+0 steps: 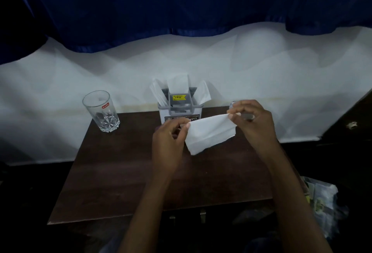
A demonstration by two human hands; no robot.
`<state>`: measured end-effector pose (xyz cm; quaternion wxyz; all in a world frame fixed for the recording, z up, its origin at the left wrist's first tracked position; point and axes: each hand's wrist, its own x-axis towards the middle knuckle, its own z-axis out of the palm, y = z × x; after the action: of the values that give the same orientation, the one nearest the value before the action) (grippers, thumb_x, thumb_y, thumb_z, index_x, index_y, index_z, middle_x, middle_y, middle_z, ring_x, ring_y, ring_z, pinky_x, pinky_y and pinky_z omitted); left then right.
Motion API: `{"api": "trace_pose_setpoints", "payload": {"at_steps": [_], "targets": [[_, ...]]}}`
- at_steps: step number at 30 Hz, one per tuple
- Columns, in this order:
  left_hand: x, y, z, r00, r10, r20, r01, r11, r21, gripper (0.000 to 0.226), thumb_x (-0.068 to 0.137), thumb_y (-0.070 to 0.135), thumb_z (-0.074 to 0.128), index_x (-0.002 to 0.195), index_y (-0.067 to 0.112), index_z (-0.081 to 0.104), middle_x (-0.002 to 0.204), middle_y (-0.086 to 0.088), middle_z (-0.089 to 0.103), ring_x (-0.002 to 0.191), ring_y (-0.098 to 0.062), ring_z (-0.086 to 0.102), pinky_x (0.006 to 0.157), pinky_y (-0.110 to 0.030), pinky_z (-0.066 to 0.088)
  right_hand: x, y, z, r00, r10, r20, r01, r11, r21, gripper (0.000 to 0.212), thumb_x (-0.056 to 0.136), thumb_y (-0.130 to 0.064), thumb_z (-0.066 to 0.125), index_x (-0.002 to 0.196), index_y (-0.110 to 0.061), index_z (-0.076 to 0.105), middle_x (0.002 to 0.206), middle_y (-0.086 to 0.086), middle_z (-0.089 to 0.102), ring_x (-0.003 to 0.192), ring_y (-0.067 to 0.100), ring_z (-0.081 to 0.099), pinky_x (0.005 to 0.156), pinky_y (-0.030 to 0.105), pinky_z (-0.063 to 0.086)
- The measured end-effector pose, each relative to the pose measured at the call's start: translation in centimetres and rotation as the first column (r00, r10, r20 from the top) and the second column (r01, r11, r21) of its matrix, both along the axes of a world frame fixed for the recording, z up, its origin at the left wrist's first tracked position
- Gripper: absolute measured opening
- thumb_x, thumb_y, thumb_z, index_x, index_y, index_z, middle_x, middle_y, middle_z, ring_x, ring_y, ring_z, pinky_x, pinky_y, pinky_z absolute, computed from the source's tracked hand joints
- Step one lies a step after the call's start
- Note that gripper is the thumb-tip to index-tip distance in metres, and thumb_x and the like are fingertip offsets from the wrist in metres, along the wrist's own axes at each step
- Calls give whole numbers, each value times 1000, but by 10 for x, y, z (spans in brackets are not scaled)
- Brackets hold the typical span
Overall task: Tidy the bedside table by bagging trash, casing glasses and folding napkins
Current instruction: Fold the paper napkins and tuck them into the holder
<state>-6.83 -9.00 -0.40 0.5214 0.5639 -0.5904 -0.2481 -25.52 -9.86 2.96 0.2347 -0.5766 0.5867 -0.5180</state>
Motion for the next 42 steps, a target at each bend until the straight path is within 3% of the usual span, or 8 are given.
{"api": "trace_pose_setpoints", "payload": {"at_steps": [8,15,18,21,24,29,35,42], "targets": [[30,22,7,973,-119,200,125,992,-18,10,80,33,61,87,30,67,88,10,70,78,-12,66,73,-36,56,-27,32,16,935,352,49,-355,913,201,19,71,5,72,74,-13,74,87,-7,72,83,1,66,80,13,50],[47,36,-19,768,-453,453,260,866,427,10,71,23,76,76,31,74,82,19,53,96,-17,57,93,-31,39,-22,40,-11,774,620,-127,-427,659,619,13,68,4,74,80,-2,76,91,18,73,77,11,64,79,24,47],[45,35,-20,761,-506,406,281,821,497,6,75,20,73,78,24,74,76,19,55,85,-10,58,85,-23,45,-18,40,-19,728,671,-141,-388,573,722,14,70,3,73,84,1,75,88,16,73,68,4,62,71,10,46],[40,32,-19,798,-479,367,248,815,524,9,81,17,66,76,25,68,73,17,61,72,-1,57,65,-6,40,-18,35,-25,783,603,-156,-337,621,707,11,75,4,68,85,4,73,79,13,68,66,8,58,57,4,44],[32,18,-26,871,-358,335,143,839,525,18,81,20,63,67,30,60,77,10,66,82,-12,64,80,-26,50,-20,19,-36,829,494,-261,-227,725,650,10,78,2,64,80,-3,72,78,9,67,65,6,57,53,5,41],[16,7,-33,923,-202,327,12,865,502,9,85,19,59,92,25,62,84,8,65,83,-12,57,80,-29,46,-12,3,-63,852,323,-412,15,772,636,18,79,-3,56,68,-14,65,84,9,69,86,26,66,83,39,55],[17,6,-41,907,-289,305,38,779,625,31,86,15,58,116,16,59,109,-3,68,103,-19,60,84,-22,39,-4,4,-75,786,360,-502,59,765,642,25,79,-11,63,103,-14,68,118,12,58,110,32,56,96,41,48],[15,7,-40,875,-390,287,111,738,665,46,84,13,62,128,16,53,130,-7,57,118,-20,54,93,-20,37,4,7,-74,736,431,-522,21,756,654,23,77,-9,62,62,-20,49,96,8,62,103,32,55,88,38,47]]}}
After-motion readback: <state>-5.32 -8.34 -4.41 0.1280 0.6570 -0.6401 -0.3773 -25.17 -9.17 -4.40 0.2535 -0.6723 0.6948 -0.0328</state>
